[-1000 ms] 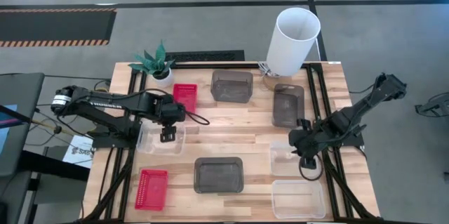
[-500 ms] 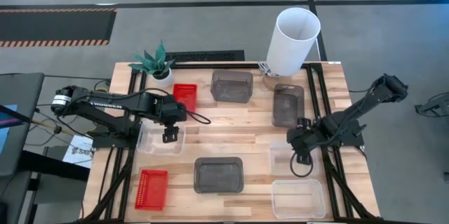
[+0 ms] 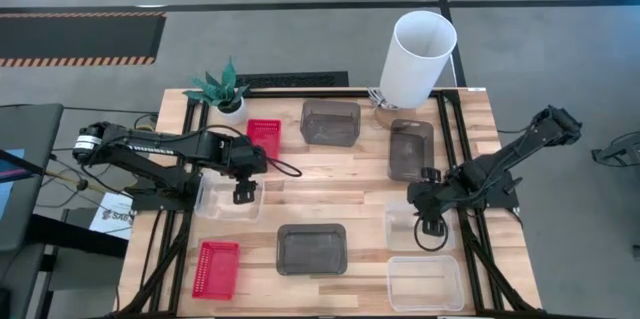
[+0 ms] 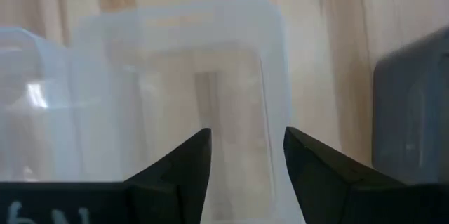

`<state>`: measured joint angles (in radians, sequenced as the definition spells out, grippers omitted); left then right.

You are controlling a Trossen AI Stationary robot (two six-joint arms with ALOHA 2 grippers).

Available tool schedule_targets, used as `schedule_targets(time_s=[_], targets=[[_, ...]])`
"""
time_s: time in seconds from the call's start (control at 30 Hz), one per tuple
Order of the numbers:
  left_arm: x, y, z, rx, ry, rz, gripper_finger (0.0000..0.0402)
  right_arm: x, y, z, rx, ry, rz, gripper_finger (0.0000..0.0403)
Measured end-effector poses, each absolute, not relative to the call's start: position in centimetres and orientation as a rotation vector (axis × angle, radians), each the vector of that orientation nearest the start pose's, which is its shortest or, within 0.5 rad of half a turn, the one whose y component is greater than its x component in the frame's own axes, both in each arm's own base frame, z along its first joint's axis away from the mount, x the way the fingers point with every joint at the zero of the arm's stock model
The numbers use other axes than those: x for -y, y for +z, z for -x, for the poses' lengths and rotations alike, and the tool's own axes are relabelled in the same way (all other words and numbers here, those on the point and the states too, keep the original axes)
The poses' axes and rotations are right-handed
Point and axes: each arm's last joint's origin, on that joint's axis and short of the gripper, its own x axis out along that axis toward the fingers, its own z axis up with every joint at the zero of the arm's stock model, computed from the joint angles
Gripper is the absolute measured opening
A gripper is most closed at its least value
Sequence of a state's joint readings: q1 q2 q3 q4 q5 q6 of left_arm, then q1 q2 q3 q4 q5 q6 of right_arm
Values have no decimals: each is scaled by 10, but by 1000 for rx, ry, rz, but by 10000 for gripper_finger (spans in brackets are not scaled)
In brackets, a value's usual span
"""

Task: Stack baskets by color
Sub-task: Stack the middle transparent bin on the left transparent bin

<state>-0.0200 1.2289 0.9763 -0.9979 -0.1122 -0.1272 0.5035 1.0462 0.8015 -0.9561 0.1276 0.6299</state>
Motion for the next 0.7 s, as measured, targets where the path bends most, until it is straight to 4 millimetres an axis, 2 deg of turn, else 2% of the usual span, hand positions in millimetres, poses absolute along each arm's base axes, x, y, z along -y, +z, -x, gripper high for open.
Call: schedule_targets(time_s=[0.07,0.13,0.27,0.37,0.53,0.7], targets=[[2,264,-220,-1179,133,49,240,-81,247,-155,-1189,-41,-175,202],[4,276,-232,-1041,80,77,240,-81,250,-154,-1197,-45,-173,200],[10,307,-260,-660,-7,72,240,-80,251,-153,-1203,-48,-170,197],[19,317,-286,-424,-53,44,240,-82,251,-152,-1203,-66,-201,196],[34,292,-342,-299,-88,12,240,-90,251,-145,-1225,-87,-251,196],[42,265,-416,-289,-46,23,240,-101,250,-130,-1262,-110,-258,191]])
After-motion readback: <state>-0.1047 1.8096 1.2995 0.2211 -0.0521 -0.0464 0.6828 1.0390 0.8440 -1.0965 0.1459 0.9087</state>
